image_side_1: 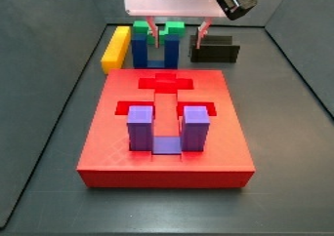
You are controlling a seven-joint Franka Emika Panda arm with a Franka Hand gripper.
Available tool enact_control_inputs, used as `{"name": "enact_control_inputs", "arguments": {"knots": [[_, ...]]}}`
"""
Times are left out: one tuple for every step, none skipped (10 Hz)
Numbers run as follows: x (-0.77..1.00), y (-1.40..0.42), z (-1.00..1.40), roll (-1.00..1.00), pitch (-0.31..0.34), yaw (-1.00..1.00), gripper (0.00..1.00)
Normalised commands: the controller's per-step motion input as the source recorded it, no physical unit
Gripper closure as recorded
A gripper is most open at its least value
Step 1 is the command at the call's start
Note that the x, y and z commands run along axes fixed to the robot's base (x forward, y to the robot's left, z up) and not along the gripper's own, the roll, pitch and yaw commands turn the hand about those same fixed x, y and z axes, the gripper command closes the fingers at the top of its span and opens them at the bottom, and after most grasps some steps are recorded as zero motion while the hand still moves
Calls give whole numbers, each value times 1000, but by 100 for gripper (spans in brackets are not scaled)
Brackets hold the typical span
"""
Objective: Pick up the blue object. Move up. Move to above the board. Insert the blue object.
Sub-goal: Pick up the blue object.
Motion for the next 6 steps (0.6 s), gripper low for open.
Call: {"name": "enact_control_inputs", "arguments": {"knots": [[0, 0, 0, 7, 0, 0, 0], [0, 0, 0, 11, 0, 0, 0], [0, 0, 0, 0, 0, 0, 100], [0, 0, 0, 0, 0, 0, 100], [0, 0, 0, 0, 0, 0, 100], [0, 0, 0, 0, 0, 0, 100]]}}
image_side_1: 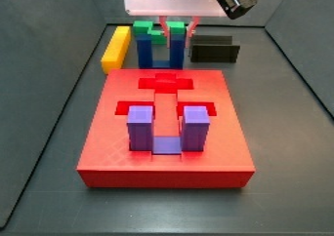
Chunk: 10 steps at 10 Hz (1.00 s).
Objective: Pick up the blue object. Move up. Move to above the board. Insert the blue object.
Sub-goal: Pick up the blue object.
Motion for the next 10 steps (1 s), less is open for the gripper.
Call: {"name": "enact_control_inputs", "arguments": {"knots": [[0, 0, 0, 0, 0, 0, 100], [0, 0, 0, 0, 0, 0, 100], [0, 0, 0, 0, 0, 0, 100], [0, 0, 0, 0, 0, 0, 100], [0, 0, 0, 0, 0, 0, 100], [0, 0, 0, 0, 0, 0, 100], [0, 0, 0, 0, 0, 0, 100], [0, 0, 0, 0, 0, 0, 100], [0, 0, 0, 0, 0, 0, 100], [0, 0, 0, 0, 0, 0, 100]]}}
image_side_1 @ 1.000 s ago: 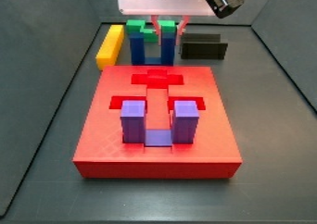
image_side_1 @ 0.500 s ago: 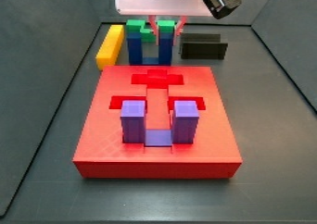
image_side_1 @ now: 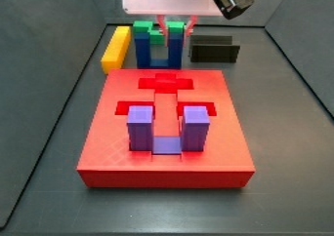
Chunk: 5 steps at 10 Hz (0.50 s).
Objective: Pick up the blue object. Move up. Move to above the board. Insert the blue object.
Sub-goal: Pick up the blue object, then move up.
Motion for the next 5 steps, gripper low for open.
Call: {"name": "enact_control_inputs", "arguments": {"knots": [[0, 0, 0, 0, 0, 0, 100], [0, 0, 0, 0, 0, 0, 100], [0, 0, 833, 0, 0, 0, 100], [-1, -52, 835, -7, -6, -21, 100], [-27, -42, 543, -28, 7, -10, 100]]}}
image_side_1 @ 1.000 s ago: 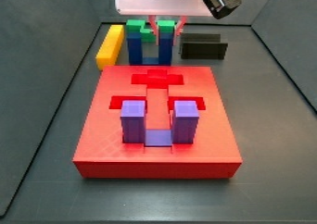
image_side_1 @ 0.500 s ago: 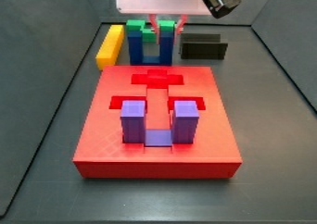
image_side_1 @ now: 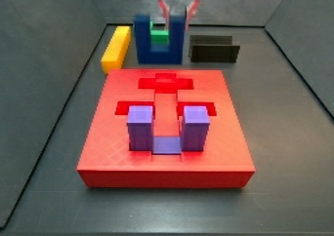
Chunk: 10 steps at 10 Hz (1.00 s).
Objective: Pick up the blue object. Move up. Move to above the board. Insert the blue object.
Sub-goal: Move up, then move to above the board.
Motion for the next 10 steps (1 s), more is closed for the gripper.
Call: {"name": "enact_control_inputs", "arguments": {"knots": [[-1, -15, 231, -50, -4, -5, 100], [0, 0, 1400, 0, 0, 0, 100], [-20, 8, 1400, 2, 31, 4, 100], [-31, 4, 1400, -31, 37, -3, 100], [35, 13, 1400, -42, 50, -11, 100], [49, 7, 889, -36, 93, -10, 100], [34, 4, 416, -34, 93, -11, 100], [31, 2, 186, -43, 58, -7, 100], [-266, -1400, 399, -26, 283, -87, 100], [-271, -1400, 375, 10, 280, -81, 100]]}}
